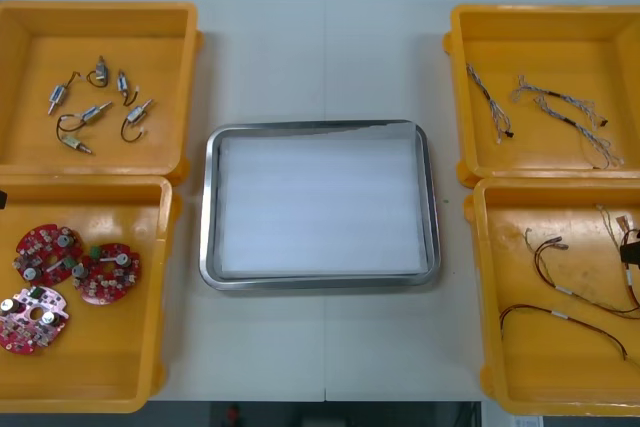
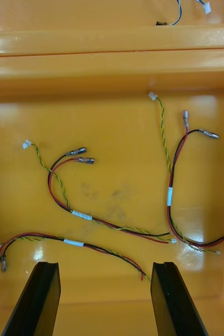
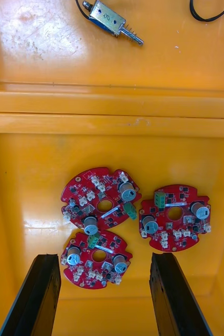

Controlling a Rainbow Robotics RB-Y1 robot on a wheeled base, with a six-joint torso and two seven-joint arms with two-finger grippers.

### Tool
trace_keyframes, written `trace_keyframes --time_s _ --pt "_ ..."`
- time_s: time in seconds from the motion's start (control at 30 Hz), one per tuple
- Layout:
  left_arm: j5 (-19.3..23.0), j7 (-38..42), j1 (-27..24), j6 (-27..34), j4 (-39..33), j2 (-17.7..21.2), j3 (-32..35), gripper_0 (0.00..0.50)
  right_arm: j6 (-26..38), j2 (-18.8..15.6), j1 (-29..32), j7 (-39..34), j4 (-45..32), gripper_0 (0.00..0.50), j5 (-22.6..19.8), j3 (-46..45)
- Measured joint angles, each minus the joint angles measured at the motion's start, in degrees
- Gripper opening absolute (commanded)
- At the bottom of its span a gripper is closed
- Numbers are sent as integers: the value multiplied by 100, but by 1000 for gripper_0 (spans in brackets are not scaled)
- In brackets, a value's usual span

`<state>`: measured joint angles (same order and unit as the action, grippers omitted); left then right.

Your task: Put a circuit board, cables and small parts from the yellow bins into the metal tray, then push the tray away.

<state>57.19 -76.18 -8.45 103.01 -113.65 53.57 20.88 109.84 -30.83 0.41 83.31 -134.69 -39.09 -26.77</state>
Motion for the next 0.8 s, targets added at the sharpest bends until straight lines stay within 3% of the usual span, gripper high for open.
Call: trace_keyframes --time_s 0.8 --pt "0 0 0 0 0 0 0 500 0 0 0 0 0 500 0 0"
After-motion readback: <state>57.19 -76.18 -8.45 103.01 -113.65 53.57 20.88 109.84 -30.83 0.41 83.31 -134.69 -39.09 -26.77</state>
